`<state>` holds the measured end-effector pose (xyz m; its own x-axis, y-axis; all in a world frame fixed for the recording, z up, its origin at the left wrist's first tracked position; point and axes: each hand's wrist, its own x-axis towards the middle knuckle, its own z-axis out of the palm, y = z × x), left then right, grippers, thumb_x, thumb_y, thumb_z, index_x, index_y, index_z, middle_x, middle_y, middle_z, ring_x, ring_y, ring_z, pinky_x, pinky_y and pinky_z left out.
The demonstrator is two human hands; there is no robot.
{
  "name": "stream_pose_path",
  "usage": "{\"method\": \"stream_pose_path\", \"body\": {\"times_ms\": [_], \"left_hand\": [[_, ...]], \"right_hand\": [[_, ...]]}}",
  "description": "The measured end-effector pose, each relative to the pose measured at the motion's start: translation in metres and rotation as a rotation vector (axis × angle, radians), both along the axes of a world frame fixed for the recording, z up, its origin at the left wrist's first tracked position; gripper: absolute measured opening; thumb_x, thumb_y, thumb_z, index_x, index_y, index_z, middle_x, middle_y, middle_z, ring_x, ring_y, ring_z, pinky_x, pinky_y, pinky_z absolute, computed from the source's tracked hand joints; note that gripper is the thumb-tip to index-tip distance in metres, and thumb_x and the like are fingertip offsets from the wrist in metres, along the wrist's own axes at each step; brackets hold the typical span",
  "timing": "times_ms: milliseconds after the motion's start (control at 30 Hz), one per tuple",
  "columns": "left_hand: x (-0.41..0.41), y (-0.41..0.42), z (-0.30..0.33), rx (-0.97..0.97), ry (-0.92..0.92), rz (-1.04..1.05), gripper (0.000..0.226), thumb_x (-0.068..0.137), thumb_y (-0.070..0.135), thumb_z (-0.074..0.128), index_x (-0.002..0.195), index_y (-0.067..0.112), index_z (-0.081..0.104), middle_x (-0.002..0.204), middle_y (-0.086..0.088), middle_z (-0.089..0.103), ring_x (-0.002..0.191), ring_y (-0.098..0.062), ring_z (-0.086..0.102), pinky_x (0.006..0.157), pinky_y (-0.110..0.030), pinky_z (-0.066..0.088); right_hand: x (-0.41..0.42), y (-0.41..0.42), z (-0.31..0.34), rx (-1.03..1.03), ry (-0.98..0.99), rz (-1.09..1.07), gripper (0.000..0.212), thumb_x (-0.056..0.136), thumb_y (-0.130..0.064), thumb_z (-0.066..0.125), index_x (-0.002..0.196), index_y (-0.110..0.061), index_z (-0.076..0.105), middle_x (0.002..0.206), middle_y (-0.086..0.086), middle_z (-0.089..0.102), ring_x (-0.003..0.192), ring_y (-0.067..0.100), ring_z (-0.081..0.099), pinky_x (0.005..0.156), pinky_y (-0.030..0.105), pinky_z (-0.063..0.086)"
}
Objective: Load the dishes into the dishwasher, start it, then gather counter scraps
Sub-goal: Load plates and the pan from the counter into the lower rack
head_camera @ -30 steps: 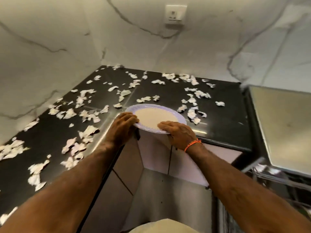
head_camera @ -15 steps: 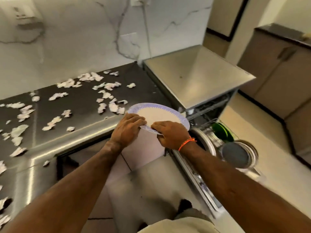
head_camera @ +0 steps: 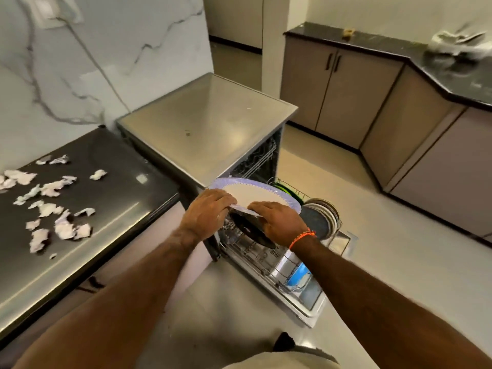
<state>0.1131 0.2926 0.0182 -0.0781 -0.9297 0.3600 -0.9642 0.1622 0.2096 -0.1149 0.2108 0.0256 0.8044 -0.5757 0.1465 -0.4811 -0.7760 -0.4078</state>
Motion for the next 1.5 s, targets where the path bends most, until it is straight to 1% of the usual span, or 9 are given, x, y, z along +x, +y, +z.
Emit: {"method": "stream_pose_path", "body": {"times_ms": [200,367,467,633,733,1033,1167,1333,1500], "left_hand": [[-0.022,-0.061,-0.023,0.218,-0.006,-0.046,0.025,0.095,0.013,0.06,0.117,0.015,0.071,0.111,-0.006,0.072,0.104,-0.028,0.065,0.095,-0.043,0.054],[-0.023,-0.1,-0.046,0.323,-0.074,-0.099,0.029,0.1,0.013,0.052,0.123,0.018,0.068,0.117,-0.004,0.072,0.11,-0.023,0.063,0.1,-0.041,0.051],[-0.016,-0.148,-0.076,0.414,-0.095,-0.18,0.034,0.099,0.007,0.049,0.125,0.018,0.068,0.119,-0.003,0.072,0.112,-0.021,0.063,0.103,-0.036,0.049],[-0.002,-0.217,-0.134,0.573,-0.107,-0.263,0.047,0.09,-0.004,0.048,0.126,0.019,0.067,0.12,-0.003,0.072,0.115,-0.021,0.062,0.102,-0.037,0.051],[0.013,-0.252,-0.182,0.665,-0.107,-0.285,0.049,0.085,-0.001,0.054,0.121,0.029,0.07,0.111,0.002,0.075,0.107,-0.02,0.066,0.097,-0.038,0.052],[0.034,-0.302,-0.283,0.719,-0.096,-0.189,0.043,0.077,-0.001,0.06,0.106,0.027,0.076,0.093,0.005,0.076,0.09,-0.02,0.068,0.078,-0.038,0.058],[0.038,-0.309,-0.306,0.744,-0.104,-0.157,0.047,0.079,-0.003,0.062,0.111,0.028,0.075,0.1,0.008,0.076,0.097,-0.016,0.067,0.085,-0.034,0.057],[0.051,-0.311,-0.329,0.794,-0.04,-0.157,0.046,0.076,-0.007,0.062,0.112,0.019,0.076,0.101,0.0,0.076,0.098,-0.022,0.068,0.088,-0.038,0.056],[0.053,-0.306,-0.35,0.81,-0.004,-0.086,0.044,0.08,-0.006,0.064,0.117,0.017,0.074,0.113,-0.003,0.074,0.11,-0.024,0.065,0.097,-0.041,0.053]], "right_hand": [[-0.031,-0.043,-0.042,0.079,0.076,-0.157,0.033,0.099,-0.025,0.053,0.131,-0.021,0.062,0.122,0.007,0.069,0.107,0.031,0.065,0.087,0.041,0.051],[-0.043,-0.061,-0.076,0.164,0.187,-0.265,0.036,0.103,-0.025,0.041,0.137,-0.026,0.054,0.123,0.006,0.068,0.103,0.03,0.065,0.082,0.041,0.055],[-0.032,-0.087,-0.112,0.257,0.217,-0.373,0.043,0.097,-0.017,0.042,0.137,-0.028,0.052,0.12,0.008,0.068,0.1,0.033,0.065,0.078,0.041,0.055],[-0.011,-0.131,-0.17,0.382,0.239,-0.539,0.045,0.092,-0.011,0.048,0.131,-0.032,0.059,0.114,0.004,0.071,0.096,0.03,0.068,0.078,0.04,0.057],[0.003,-0.157,-0.205,0.438,0.267,-0.568,0.045,0.093,-0.01,0.049,0.13,-0.031,0.062,0.113,0.005,0.071,0.098,0.03,0.069,0.081,0.04,0.056],[0.036,-0.204,-0.299,0.601,0.272,-0.618,0.047,0.09,-0.006,0.056,0.128,-0.033,0.063,0.117,0.003,0.071,0.102,0.026,0.069,0.087,0.038,0.057],[0.046,-0.214,-0.329,0.672,0.262,-0.614,0.05,0.09,0.001,0.059,0.133,-0.025,0.062,0.119,0.008,0.07,0.105,0.027,0.068,0.092,0.041,0.057],[0.057,-0.221,-0.349,0.681,0.25,-0.605,0.05,0.09,0.001,0.058,0.132,-0.025,0.062,0.121,0.007,0.07,0.104,0.026,0.069,0.092,0.039,0.057],[0.063,-0.224,-0.365,0.693,0.271,-0.617,0.046,0.092,-0.004,0.061,0.133,-0.026,0.061,0.123,0.006,0.07,0.107,0.024,0.068,0.094,0.039,0.056]]}}
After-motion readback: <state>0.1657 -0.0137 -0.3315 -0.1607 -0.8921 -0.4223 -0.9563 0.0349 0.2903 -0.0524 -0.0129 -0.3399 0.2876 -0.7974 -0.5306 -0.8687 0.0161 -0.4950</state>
